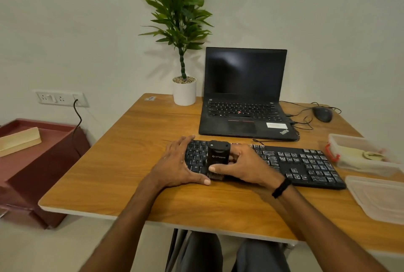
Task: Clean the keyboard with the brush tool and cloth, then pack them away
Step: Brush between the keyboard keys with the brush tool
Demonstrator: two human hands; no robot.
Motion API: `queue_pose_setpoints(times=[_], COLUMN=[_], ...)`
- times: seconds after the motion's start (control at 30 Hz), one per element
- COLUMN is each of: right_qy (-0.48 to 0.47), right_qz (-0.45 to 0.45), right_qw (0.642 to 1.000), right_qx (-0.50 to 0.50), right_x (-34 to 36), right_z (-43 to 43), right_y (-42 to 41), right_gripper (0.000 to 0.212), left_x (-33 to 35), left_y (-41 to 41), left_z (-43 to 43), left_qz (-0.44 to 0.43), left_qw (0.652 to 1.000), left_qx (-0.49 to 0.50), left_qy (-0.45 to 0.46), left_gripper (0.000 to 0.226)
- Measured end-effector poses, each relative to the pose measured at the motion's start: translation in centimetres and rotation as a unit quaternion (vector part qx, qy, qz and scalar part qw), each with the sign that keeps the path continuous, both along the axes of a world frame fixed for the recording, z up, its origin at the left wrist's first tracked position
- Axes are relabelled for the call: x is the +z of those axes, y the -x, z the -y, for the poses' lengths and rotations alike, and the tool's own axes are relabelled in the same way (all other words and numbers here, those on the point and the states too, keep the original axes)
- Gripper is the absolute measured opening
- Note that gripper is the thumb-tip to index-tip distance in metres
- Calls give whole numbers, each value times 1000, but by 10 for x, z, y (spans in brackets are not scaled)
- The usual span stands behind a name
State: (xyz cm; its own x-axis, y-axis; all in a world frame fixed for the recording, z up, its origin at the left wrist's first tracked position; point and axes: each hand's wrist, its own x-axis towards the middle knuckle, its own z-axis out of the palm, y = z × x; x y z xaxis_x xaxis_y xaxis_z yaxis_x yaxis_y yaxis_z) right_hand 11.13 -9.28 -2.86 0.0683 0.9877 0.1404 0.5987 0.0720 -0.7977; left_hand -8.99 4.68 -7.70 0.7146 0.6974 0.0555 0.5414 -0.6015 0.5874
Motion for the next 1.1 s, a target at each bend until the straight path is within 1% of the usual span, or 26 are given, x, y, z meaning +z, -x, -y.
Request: queue_pose_setpoints(times=[0.03,0.1,0.13,0.17,0.23,0.27,0.37,0.4,0.47,0.5,0.53,0.6,0.63,0.67,0.73,0.77,0.83,0.87,0.9,0.97,1.0,1.07,1.1], right_qy=[-4,-54,-62,-50,9,18,-48,-46,11,36,30,-22,-27,-18,35,33,-31,-44,-35,30,34,-29,-50], right_qz=[2,43,38,17,-24,-21,44,35,-18,-27,-16,36,31,14,-21,-8,42,37,23,-20,-17,36,42], right_qw=[1000,995,994,996,999,1000,994,995,999,999,999,997,996,998,999,999,995,994,996,999,999,995,992], right_qx=[-7,-72,-84,-71,-19,-13,-89,-86,-36,-16,-19,-72,-80,-66,-18,-20,-79,-92,-79,-31,-29,-83,-107], right_x=[-1,-2,-3,-3,-3,-4,-3,-2,-2,-3,-4,-2,-2,-1,1,-1,1,1,1,1,-1,0,1], right_z=[1,0,1,1,4,5,1,1,4,7,7,8,8,9,14,15,15,15,16,20,22,21,21], right_y=[0,-2,-4,-5,-3,-2,-4,-6,-7,-7,-6,-6,-9,-12,-13,-14,-16,-18,-21,-22,-22,-22,-25], right_gripper=[44,45,45,45,46,46,43,43,44,45,46,46,44,42,39,39,40,39,37,36,36,32,31], left_x=[0,0,1,2,1,1,1,1,0,0,-1,-1,0,0,-1,-1,-1,-2,-2,-3,-4,-3,-3], left_y=[1,2,2,2,1,1,1,1,1,0,0,0,0,0,-1,-1,-1,0,0,1,1,0,0], left_z=[0,-2,-1,-1,-2,-2,-3,-3,-2,-2,-2,-4,-4,-4,-3,-3,-4,-5,-5,-4,-3,-4,-4], left_qz=[-2,-6,-6,-5,-6,-7,-10,-8,-6,-7,-7,-8,-8,-7,-6,-6,-1,2,3,6,9,11,10], left_qw=[1000,1000,1000,1000,1000,1000,1000,1000,1000,1000,1000,1000,1000,1000,1000,1000,1000,1000,1000,1000,1000,1000,1000], left_qx=[1,7,10,11,8,7,12,14,12,10,9,15,18,18,14,12,16,19,19,17,15,16,17], left_qy=[-2,-1,-2,-3,-5,-6,-4,-4,-5,-5,-4,0,1,1,1,1,2,2,2,-4,-7,-8,-7], left_gripper=[149,150,150,149,148,148,148,148,148,148,149,150,150,151,151,151,150,150,150,149,148,147,147])
